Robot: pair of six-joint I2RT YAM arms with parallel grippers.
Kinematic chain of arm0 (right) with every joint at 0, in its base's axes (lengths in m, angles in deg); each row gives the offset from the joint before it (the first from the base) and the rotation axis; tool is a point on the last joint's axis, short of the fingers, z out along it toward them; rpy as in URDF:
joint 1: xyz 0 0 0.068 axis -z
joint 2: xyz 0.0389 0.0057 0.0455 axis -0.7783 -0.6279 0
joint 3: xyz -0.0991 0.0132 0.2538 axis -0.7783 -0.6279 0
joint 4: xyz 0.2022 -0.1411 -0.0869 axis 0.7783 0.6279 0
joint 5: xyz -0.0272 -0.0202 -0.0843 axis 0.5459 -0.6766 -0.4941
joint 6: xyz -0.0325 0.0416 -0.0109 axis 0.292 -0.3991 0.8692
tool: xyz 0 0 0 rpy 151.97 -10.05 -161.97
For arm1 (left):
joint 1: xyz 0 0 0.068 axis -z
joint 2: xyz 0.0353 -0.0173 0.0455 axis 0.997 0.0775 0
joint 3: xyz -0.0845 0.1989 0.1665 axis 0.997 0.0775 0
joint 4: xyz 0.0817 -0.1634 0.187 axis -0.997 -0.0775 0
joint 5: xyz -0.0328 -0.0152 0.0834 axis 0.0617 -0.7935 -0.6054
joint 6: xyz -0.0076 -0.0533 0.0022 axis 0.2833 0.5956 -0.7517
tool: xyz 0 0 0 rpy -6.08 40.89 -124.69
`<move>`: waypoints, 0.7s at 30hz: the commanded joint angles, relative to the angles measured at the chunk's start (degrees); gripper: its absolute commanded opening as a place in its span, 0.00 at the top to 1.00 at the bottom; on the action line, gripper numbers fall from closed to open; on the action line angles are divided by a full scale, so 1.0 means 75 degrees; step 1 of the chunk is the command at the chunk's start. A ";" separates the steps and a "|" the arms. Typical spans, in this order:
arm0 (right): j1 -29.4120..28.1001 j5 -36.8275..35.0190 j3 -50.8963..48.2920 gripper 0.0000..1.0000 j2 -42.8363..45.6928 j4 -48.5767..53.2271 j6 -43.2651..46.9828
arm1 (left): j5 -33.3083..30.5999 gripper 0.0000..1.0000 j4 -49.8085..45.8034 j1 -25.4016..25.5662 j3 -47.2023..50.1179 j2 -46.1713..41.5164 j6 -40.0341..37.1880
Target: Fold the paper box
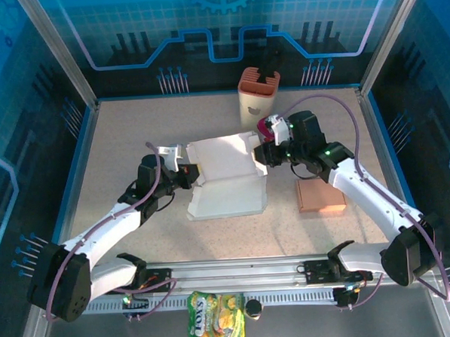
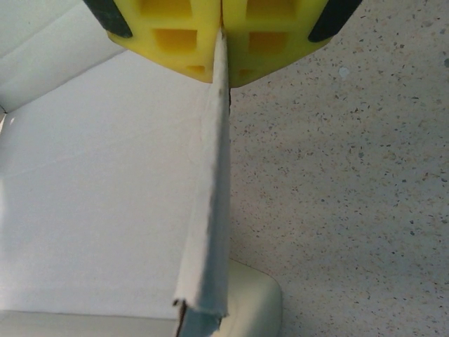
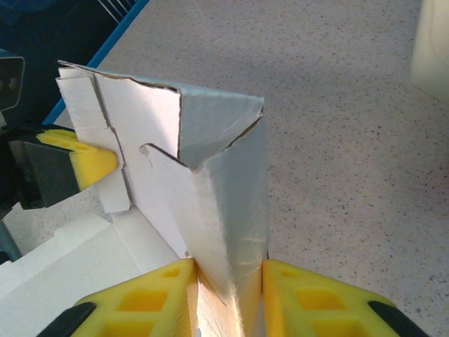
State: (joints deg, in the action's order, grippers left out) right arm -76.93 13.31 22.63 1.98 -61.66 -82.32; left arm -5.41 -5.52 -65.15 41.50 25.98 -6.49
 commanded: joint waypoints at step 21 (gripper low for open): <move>-0.1725 -0.4095 0.0516 0.67 -0.0781 0.0494 -0.0082 | -0.0227 1.00 -0.0243 0.0240 -0.0449 -0.0266 -0.0285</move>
State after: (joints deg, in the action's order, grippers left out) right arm -88.73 -15.12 25.75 -3.31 -58.43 -82.19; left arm -7.59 -8.20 -64.25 40.53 25.67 -6.99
